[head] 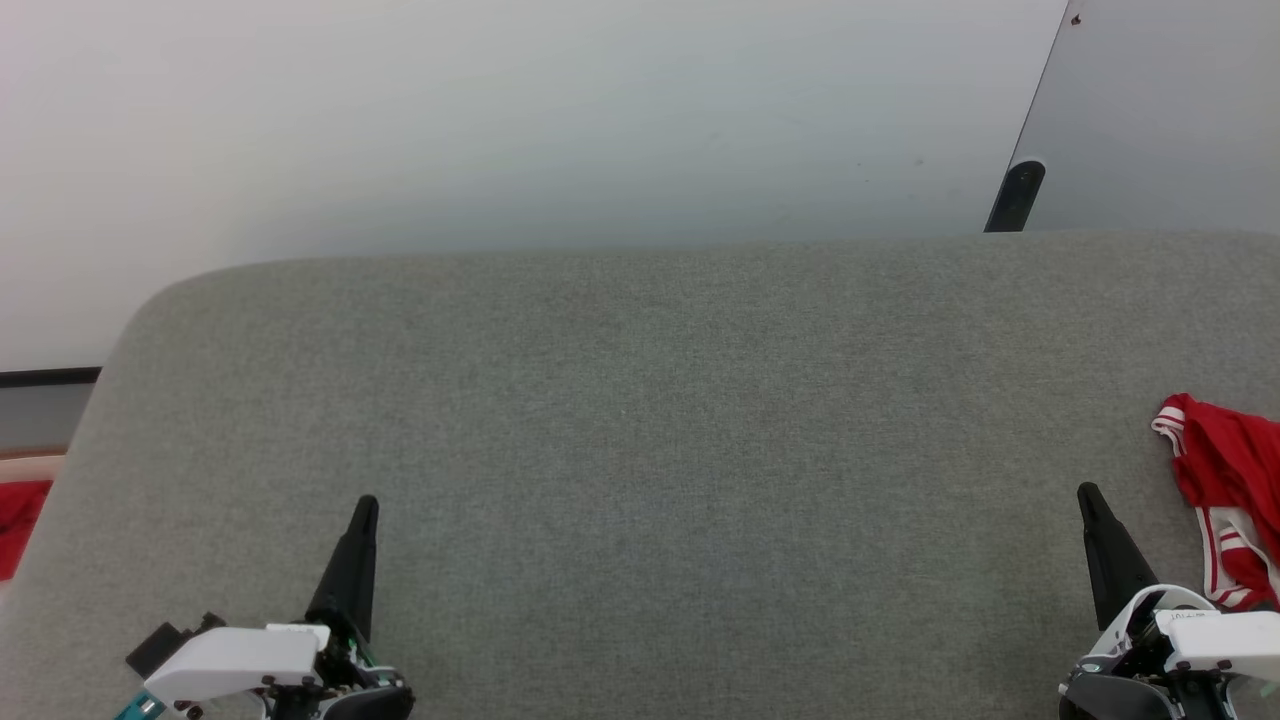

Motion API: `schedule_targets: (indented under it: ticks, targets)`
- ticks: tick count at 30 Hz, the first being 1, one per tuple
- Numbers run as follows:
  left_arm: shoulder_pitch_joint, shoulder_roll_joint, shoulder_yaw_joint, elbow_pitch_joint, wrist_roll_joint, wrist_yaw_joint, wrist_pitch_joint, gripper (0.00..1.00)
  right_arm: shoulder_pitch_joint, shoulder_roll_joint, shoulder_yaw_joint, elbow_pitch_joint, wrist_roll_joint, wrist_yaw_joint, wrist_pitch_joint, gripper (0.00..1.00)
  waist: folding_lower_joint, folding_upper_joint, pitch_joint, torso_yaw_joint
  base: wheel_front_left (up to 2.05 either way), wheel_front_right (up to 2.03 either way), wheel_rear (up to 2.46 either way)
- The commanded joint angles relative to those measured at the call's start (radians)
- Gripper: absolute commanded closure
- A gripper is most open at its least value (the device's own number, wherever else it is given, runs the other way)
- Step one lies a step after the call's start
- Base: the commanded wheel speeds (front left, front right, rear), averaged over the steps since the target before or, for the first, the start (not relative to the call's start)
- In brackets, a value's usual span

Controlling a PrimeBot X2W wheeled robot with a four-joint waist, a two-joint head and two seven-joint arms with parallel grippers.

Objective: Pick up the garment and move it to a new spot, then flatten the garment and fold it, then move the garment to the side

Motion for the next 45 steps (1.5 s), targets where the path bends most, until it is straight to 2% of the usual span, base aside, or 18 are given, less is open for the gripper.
schedule_targets:
  ticks: [1,45]
  targets:
    - [-0.01,0.0,0.002,0.001,-0.003,-0.005,0.003,1.0,-0.003,0.004,0.0,0.0,0.004,-0.001,0.001,1.0,-0.0001,0.0,0.0,0.0,0.0,0.0,0.0]
    - [-0.01,0.0,0.002,0.001,-0.003,-0.005,0.003,1.0,-0.003,0.004,0.001,0.0,0.004,-0.001,0.001,1.0,-0.0001,0.0,0.0,0.0,0.0,0.0,0.0]
